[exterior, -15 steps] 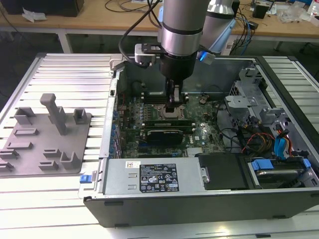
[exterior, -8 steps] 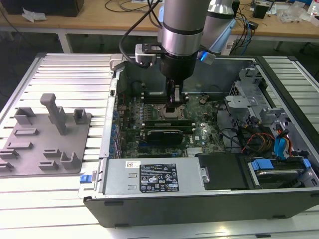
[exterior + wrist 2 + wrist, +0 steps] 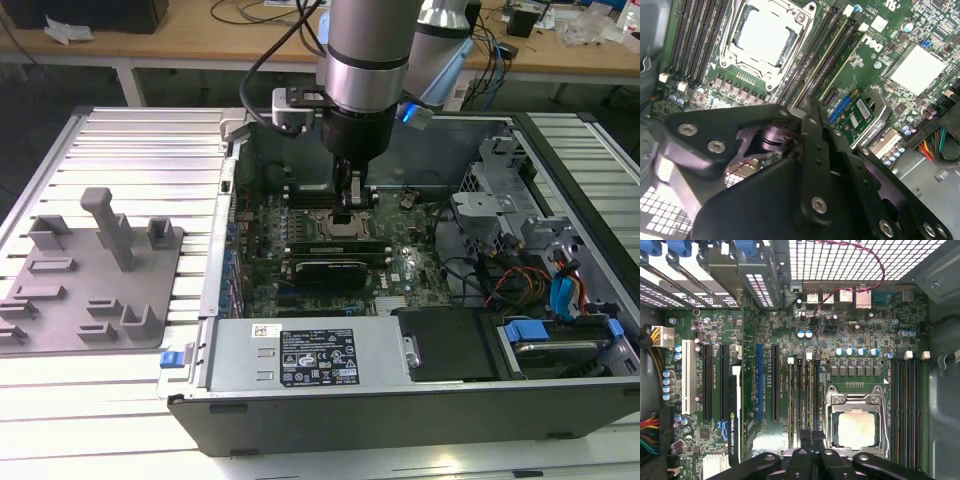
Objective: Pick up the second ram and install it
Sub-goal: 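Press down the second ram until it locks into place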
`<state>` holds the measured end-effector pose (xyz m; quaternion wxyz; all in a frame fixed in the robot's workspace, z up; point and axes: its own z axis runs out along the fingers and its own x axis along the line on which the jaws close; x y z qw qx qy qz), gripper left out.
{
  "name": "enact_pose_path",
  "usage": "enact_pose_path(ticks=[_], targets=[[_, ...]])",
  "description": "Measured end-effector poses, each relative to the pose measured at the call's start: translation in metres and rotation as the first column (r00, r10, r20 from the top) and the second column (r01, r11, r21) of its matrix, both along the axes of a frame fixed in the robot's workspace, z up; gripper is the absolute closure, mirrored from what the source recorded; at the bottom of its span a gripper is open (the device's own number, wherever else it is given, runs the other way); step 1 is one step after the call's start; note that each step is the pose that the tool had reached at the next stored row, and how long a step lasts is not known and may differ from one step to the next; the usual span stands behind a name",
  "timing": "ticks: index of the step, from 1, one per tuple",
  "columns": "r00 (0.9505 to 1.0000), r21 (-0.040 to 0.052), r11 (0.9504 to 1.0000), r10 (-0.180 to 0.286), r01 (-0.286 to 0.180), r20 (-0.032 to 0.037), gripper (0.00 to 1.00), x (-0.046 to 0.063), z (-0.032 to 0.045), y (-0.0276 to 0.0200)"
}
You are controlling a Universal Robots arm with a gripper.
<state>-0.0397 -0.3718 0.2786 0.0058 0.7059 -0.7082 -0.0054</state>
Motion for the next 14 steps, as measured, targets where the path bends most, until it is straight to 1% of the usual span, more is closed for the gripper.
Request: enact_pose_path(ticks=[1, 4, 6, 9, 12, 14], targets=[[1.0, 0.0, 1.0, 0.0, 0.0, 0.0, 0.92, 0.0, 0.0, 0.0], [1.0, -0.0001, 1.0, 0.0, 0.0, -0.0001, 0.92, 0.0, 0.0, 0.0], [1.0, 0.0, 1.0, 0.0, 0.0, 0.0, 0.92, 0.002, 0.0, 0.0], [1.0, 0.0, 1.0, 0.0, 0.0, 0.0, 0.92, 0.011, -0.0002, 0.0], [1.0, 0.0, 1.0, 0.0, 0.0, 0.0, 0.92, 0.026, -0.0009, 0.0], [1.0, -0.0001, 1.0, 0.0, 0.0, 0.0, 0.92, 0.031, -0.0011, 0.0]])
